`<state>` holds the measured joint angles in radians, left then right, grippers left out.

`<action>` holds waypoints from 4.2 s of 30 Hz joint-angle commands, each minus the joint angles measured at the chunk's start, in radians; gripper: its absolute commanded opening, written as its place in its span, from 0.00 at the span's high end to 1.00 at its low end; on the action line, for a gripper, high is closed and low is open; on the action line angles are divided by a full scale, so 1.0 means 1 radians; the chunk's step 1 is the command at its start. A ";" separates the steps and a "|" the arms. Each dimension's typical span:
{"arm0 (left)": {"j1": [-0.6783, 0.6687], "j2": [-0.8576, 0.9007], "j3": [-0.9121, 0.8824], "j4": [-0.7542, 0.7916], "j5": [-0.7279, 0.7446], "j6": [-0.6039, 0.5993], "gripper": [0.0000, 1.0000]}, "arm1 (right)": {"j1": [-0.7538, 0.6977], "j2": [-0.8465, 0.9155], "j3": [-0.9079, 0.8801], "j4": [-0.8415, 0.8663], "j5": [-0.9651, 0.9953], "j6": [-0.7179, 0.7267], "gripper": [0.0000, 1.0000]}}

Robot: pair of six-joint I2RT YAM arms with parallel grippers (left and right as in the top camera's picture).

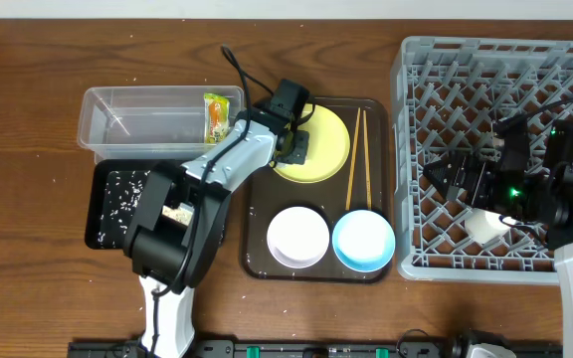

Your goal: Sort waste into correct bins and load items into the dishwasher rack

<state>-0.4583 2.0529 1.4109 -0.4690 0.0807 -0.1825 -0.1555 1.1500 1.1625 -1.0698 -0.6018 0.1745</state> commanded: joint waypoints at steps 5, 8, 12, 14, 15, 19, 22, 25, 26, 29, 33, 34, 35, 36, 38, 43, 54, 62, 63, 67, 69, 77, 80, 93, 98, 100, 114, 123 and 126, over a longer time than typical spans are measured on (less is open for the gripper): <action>0.038 -0.269 0.034 -0.040 -0.014 -0.005 0.94 | 0.018 -0.004 0.017 0.001 -0.001 -0.011 0.06; 0.089 -0.328 0.033 -0.086 -0.154 -0.005 0.94 | 0.019 -0.004 0.017 0.003 -0.001 -0.011 0.06; 0.193 -0.312 0.017 -0.117 -0.251 -0.005 0.94 | 0.019 -0.004 0.017 0.003 -0.001 -0.011 0.06; 0.246 -0.279 0.002 -0.113 -0.250 -0.010 0.91 | 0.019 -0.004 0.017 0.003 -0.001 -0.011 0.06; 0.269 -0.258 0.001 -0.109 -0.250 -0.010 0.72 | 0.019 -0.004 0.017 0.003 -0.001 -0.011 0.06; 0.347 -0.217 0.004 -0.099 -0.186 -0.009 0.25 | 0.019 -0.004 0.017 0.003 -0.001 -0.011 0.06; 0.368 -0.256 0.035 -0.144 -0.059 -0.004 0.23 | 0.019 -0.004 0.017 0.005 0.010 -0.012 0.06; 0.363 -0.345 0.062 -0.190 0.023 0.032 0.23 | 0.018 -0.004 0.017 0.023 0.071 -0.011 0.07; 0.358 -0.385 0.064 -0.204 0.035 0.044 0.23 | 0.018 -0.004 0.017 0.031 0.099 -0.011 0.08; 0.334 -0.530 0.064 -0.265 0.042 0.089 0.22 | 0.018 -0.004 0.017 0.063 0.161 -0.011 0.08; 0.311 -0.715 0.064 -0.343 0.039 0.123 0.16 | 0.018 -0.003 0.017 0.107 0.160 -0.011 0.01; 0.311 -0.759 0.064 -0.358 0.039 0.123 0.15 | 0.019 -0.003 0.017 0.118 0.160 -0.011 0.01; 0.311 -0.797 0.064 -0.370 0.039 0.123 0.15 | 0.019 -0.003 0.017 0.129 0.159 -0.006 0.01; 0.311 -0.827 0.064 -0.378 0.039 0.123 0.15 | 0.019 -0.003 0.017 0.141 0.159 0.013 0.01; 0.311 -0.888 0.064 -0.388 0.039 0.122 0.14 | 0.018 -0.003 0.017 0.165 0.161 0.046 0.01; 0.311 -1.004 0.064 -0.391 0.039 0.122 0.13 | 0.018 -0.002 0.017 0.159 0.161 0.046 0.01; 0.311 -1.113 0.063 -0.412 0.039 0.123 0.12 | 0.018 -0.002 0.017 0.158 0.161 0.046 0.01; 0.312 -1.315 -0.156 -0.292 -0.071 0.153 0.11 | 0.018 -0.002 0.017 0.158 0.161 0.046 0.01; 0.312 -1.363 -0.240 -0.219 -0.070 0.162 0.11 | 0.018 -0.002 0.017 0.158 0.161 0.046 0.01; 0.318 -1.492 -0.479 -0.012 -0.070 0.164 0.11 | 0.018 -0.002 0.017 0.158 0.161 0.046 0.01; 0.319 -1.559 -0.602 0.085 -0.069 0.164 0.11 | 0.018 -0.002 0.017 0.158 0.161 0.046 0.01; 0.319 -1.806 -0.958 0.320 -0.062 0.155 0.10 | 0.018 -0.002 0.017 0.158 0.161 0.046 0.01; 0.319 -1.900 -1.050 0.348 -0.062 0.150 0.10 | 0.018 -0.002 0.017 0.158 0.161 0.046 0.01; 0.319 -2.051 -1.331 0.494 -0.061 0.116 0.01 | 0.018 -0.002 0.017 0.158 0.161 0.046 0.01; 0.318 -2.051 -1.407 0.498 -0.064 0.084 0.01 | 0.018 -0.002 0.017 0.158 0.161 0.046 0.01; 0.319 -2.051 -1.407 0.397 -0.064 0.084 0.01 | 0.018 -0.002 0.017 0.158 0.161 0.046 0.01; 0.319 -2.041 -1.406 0.398 -0.067 0.084 0.01 | 0.018 -0.002 0.017 0.158 0.160 0.048 0.01; 0.319 -2.041 -1.406 0.398 -0.067 0.084 0.01 | 0.018 -0.002 0.017 0.163 0.115 0.168 0.01; 0.319 -2.041 -1.406 0.398 -0.067 0.084 0.00 | 0.036 0.001 0.017 0.201 0.005 0.130 0.15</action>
<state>-0.1448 0.0132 0.0174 -0.0261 0.0269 -0.0856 -0.1535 1.1507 1.1641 -0.8772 -0.4866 0.2974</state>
